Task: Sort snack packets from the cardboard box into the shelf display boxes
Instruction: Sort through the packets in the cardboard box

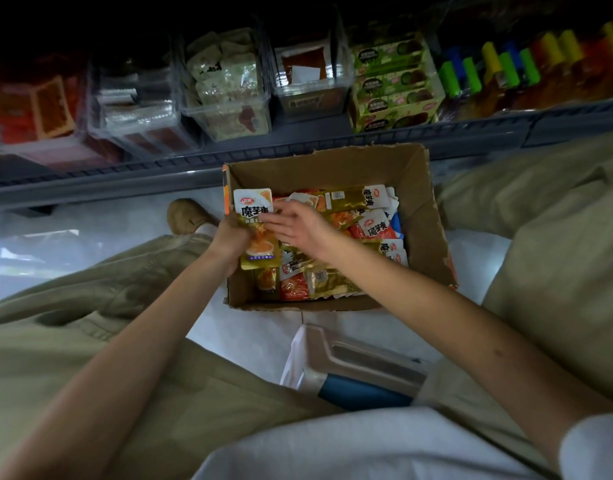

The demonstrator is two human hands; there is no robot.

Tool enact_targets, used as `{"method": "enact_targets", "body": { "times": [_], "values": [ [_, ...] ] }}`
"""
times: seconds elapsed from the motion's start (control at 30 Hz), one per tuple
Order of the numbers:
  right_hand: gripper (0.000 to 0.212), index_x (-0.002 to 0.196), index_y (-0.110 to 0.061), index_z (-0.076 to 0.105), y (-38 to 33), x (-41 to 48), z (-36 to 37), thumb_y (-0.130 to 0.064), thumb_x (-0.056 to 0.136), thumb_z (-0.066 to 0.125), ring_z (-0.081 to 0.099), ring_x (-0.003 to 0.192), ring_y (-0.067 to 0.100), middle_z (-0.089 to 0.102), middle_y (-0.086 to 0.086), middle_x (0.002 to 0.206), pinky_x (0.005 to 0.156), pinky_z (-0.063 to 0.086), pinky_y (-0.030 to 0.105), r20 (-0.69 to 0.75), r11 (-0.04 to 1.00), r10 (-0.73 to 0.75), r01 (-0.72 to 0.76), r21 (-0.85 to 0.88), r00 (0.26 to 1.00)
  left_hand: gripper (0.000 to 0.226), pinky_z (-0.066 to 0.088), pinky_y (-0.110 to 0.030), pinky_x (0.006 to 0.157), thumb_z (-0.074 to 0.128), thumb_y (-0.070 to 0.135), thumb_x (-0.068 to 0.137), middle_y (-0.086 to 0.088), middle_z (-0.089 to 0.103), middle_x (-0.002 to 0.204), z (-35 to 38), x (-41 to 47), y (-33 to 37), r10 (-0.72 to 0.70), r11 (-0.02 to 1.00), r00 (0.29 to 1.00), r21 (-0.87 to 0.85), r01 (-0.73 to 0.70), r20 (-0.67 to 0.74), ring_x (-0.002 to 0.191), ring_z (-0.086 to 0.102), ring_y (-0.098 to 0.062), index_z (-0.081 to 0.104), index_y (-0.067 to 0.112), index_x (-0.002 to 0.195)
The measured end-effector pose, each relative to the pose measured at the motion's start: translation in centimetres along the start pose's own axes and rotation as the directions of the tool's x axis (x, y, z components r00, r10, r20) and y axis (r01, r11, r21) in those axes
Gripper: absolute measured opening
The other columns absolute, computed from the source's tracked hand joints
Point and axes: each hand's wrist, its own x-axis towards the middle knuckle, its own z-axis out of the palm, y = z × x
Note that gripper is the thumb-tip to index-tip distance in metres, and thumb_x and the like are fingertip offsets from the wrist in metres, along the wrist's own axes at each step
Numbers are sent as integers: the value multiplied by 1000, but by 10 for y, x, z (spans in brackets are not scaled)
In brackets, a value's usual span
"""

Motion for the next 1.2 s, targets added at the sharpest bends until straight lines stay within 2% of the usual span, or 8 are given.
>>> {"method": "enact_targets", "body": {
  "times": [0.07, 0.17, 0.33, 0.53, 0.73, 0.97, 1.1, 1.2],
  "values": [
    [36, 128, -3, 47, -1, 5, -25, -26, 102, 36, 60, 104, 25, 58, 17, 128, 94, 47, 36, -119, 982, 75, -94, -165, 990, 26, 52, -33, 76, 46, -4, 95, -4, 65, 102, 3, -2, 3, -7, 1000, 1000, 21, 7, 1, 93, 64, -20, 55, 17, 105],
    [41, 135, -6, 42, 15, 6, -64, -29, 101, 41, 48, 122, 27, 47, 12, 138, 96, 41, 35, -388, 857, 119, -292, -425, 914, 28, 50, -41, 88, 46, -3, 95, -6, 62, 113, 6, -1, 4, -1, 998, 1000, 58, 2, -8, 103, 61, -22, 50, 12, 119],
    [99, 150, -12, 13, 83, 40, -125, -36, 75, 74, 27, 136, 35, 17, 17, 152, 110, 34, 45, -606, 774, 350, -585, -242, 715, 29, 49, -43, 91, 48, -2, 94, -5, 61, 114, 9, -2, 7, 3, 999, 1000, 42, -3, -7, 102, 61, -22, 48, 16, 117],
    [119, 151, -15, 13, 109, 53, -126, -50, 60, 81, 23, 140, 35, 15, 12, 157, 113, 29, 47, -556, 621, 225, -558, -550, 800, 37, 49, -49, 96, 48, -3, 94, -11, 63, 122, 7, -2, 5, -13, 1000, 999, 22, 12, 51, 109, 62, -27, 48, 11, 128],
    [108, 150, -24, 4, 89, 36, -107, -26, 72, 80, 7, 143, 37, 2, 8, 156, 113, 22, 55, -265, 201, -186, -228, -953, 946, 36, 51, -45, 91, 48, -2, 95, -10, 63, 120, 8, 1, 2, 4, 1000, 999, 12, -4, 38, 105, 63, -26, 47, 8, 129],
    [96, 146, -10, 15, 92, 36, -115, -35, 75, 75, 25, 135, 43, 14, 22, 150, 111, 26, 53, -132, -232, -202, -178, -956, 970, 34, 49, -46, 94, 47, -2, 95, -11, 61, 121, 8, 7, 0, -3, 999, 1000, 39, 3, 4, 107, 62, -28, 46, 7, 128],
    [58, 138, 0, 28, 87, 36, -114, -14, 89, 55, 52, 116, 39, 21, 31, 148, 93, 44, 42, -71, -406, -246, -169, -898, 967, 34, 49, -48, 94, 49, 0, 95, -11, 62, 121, 10, 8, -2, -21, 998, 1000, 65, 21, -2, 106, 63, -27, 47, 8, 128],
    [49, 137, -2, 35, 83, 35, -119, -10, 91, 49, 42, 127, 42, 15, 32, 150, 97, 41, 45, -33, -495, -190, -125, -860, 981, 32, 50, -47, 93, 49, 1, 95, -10, 63, 119, 12, 7, -2, -29, 997, 1000, 74, 29, 0, 104, 64, -25, 48, 10, 126]
  ]
}}
